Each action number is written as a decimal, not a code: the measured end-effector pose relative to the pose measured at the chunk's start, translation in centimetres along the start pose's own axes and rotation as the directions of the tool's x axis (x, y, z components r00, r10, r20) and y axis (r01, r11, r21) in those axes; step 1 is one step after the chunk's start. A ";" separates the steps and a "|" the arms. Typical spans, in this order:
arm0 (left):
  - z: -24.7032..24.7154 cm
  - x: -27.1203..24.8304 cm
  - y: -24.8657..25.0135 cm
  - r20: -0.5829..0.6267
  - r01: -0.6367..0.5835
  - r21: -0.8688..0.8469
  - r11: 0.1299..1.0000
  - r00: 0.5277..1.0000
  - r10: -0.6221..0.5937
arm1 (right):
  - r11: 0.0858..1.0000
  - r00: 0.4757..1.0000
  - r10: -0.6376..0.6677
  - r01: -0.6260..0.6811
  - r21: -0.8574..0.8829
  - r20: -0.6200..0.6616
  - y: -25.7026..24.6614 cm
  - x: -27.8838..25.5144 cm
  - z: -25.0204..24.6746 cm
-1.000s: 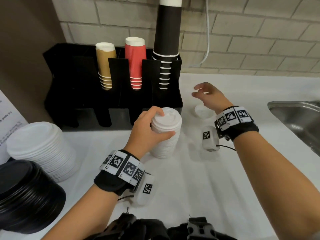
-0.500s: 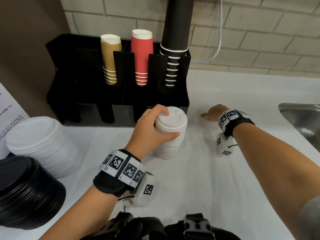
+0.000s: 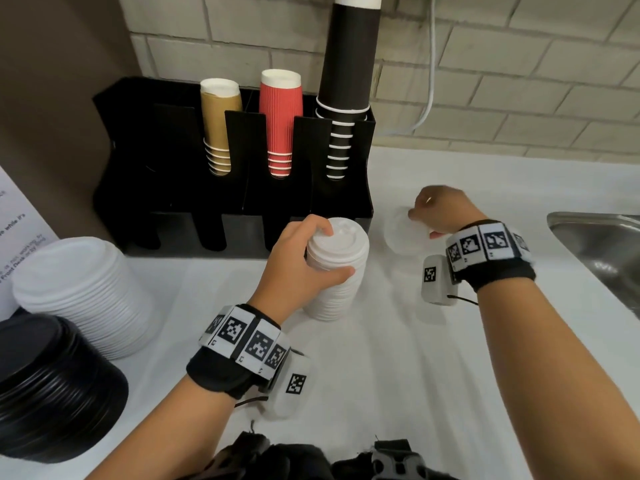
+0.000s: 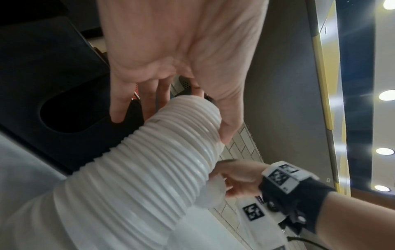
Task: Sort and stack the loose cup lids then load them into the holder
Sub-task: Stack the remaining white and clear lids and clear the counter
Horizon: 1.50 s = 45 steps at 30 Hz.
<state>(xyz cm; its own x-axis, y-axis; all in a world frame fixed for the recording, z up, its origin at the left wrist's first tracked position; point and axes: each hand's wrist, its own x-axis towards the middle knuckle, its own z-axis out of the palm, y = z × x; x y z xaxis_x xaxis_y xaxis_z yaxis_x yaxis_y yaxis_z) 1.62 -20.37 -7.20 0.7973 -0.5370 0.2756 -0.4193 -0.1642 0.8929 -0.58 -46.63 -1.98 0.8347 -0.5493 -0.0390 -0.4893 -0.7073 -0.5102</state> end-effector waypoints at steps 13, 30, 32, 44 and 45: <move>0.5 0.2 -0.7 -0.065 0.021 -0.061 0.998 0.998 -0.025 | 0.772 0.773 -0.622 0.578 0.265 0.126 -6.7 -8.0 1.7; 0.7 0.8 -0.6 -0.048 0.031 -0.053 0.998 0.998 -0.034 | 0.768 0.756 -0.640 0.622 0.154 0.136 -6.9 -8.0 2.6; 0.7 0.9 -0.6 -0.052 0.033 -0.061 0.998 0.998 -0.036 | 0.766 0.754 -0.641 0.620 0.169 0.140 -7.1 -8.1 2.4; -2.9 0.6 -2.4 0.473 0.320 0.477 0.819 0.692 -0.546 | 0.836 0.797 -0.548 0.536 0.122 0.255 -6.0 -7.2 2.1; -2.2 0.6 -2.8 0.475 0.354 0.460 0.814 0.677 -0.563 | 0.844 0.799 -0.534 0.525 0.113 0.276 -5.9 -7.2 1.9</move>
<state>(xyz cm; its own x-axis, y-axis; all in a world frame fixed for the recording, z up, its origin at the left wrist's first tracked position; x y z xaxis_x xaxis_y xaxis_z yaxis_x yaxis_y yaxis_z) 4.24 -18.36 -8.79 0.5691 -0.6640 -0.4849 -0.2584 -0.7043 0.6612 -3.22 -37.67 -0.38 0.9981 0.0617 0.0043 0.0539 -0.8348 -0.5479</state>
